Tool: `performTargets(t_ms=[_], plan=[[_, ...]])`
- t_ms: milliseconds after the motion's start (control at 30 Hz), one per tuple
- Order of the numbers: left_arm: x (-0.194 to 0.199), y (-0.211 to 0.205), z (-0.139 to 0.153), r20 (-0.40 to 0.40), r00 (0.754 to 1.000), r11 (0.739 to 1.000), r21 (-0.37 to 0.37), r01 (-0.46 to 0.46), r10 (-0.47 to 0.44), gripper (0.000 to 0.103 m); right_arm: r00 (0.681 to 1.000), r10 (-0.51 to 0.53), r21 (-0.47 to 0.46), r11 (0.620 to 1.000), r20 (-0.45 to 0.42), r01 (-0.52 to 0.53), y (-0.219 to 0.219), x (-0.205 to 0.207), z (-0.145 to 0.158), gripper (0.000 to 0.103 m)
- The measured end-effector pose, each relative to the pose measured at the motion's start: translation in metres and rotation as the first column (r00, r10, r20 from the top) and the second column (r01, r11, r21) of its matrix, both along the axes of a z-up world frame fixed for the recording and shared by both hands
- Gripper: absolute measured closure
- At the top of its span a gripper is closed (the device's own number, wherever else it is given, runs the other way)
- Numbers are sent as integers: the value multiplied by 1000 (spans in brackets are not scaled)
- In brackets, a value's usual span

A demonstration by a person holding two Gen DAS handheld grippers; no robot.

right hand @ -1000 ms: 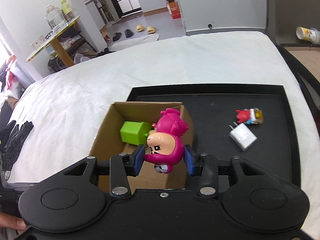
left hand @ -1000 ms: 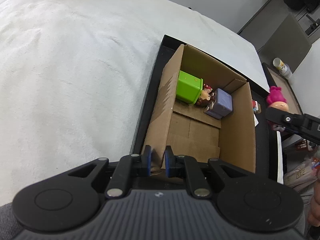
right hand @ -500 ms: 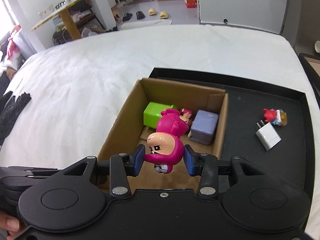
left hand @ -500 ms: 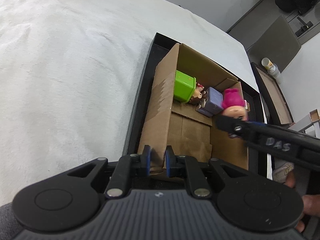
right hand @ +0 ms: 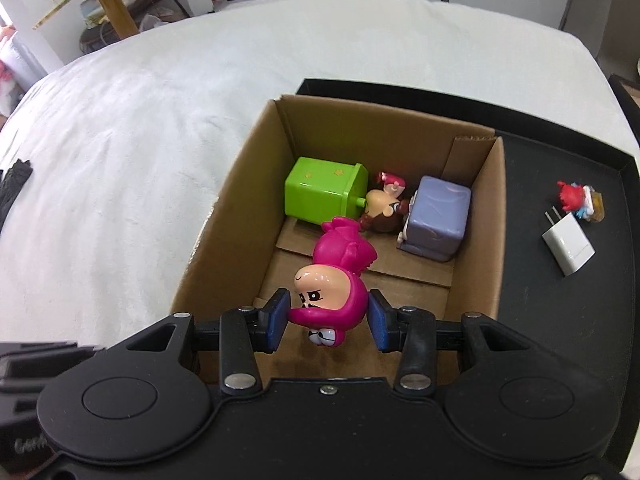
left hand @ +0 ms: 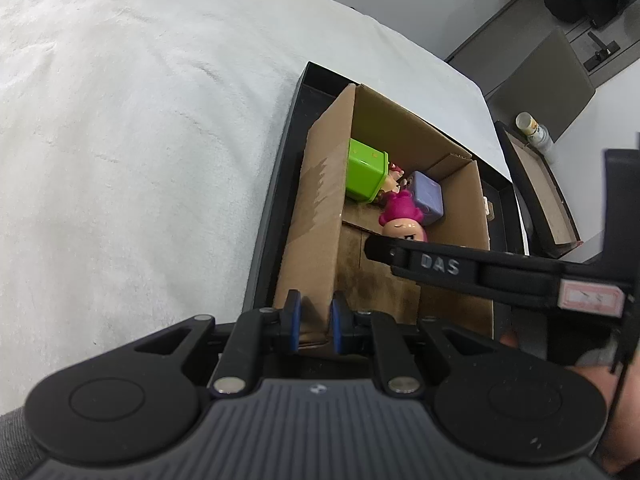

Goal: Organize rigid objects
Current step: 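Carry the pink figure into the box and release it, then move the right gripper to the white USB charger and grasp it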

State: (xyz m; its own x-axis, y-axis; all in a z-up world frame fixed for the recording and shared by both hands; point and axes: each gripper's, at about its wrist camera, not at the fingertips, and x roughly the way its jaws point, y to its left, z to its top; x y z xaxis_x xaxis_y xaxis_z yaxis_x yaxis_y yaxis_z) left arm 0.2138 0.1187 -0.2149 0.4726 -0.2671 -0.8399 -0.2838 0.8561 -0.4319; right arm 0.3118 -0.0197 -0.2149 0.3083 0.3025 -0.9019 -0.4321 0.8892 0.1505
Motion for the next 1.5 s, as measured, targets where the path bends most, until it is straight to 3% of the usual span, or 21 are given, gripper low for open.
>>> performTargets(t_ms=[367, 800, 1400, 1500], plan=[[0, 1, -1, -4, 1000, 1000, -5, -4, 4, 89, 999, -36, 44, 998, -28, 37, -3, -3, -13, 60], [1, -3, 0, -12, 1000, 1000, 13, -11, 11, 89, 999, -50, 157, 987, 21, 46, -35, -3, 27, 60], [3, -20, 5, -45, 999, 993, 117, -17, 22, 90, 992, -93, 204, 976, 90, 73, -89, 2, 43, 32], [4, -23, 5, -52, 998, 990, 140, -19, 26, 91, 989, -113, 217, 972, 92, 91, -102, 4, 42, 31]])
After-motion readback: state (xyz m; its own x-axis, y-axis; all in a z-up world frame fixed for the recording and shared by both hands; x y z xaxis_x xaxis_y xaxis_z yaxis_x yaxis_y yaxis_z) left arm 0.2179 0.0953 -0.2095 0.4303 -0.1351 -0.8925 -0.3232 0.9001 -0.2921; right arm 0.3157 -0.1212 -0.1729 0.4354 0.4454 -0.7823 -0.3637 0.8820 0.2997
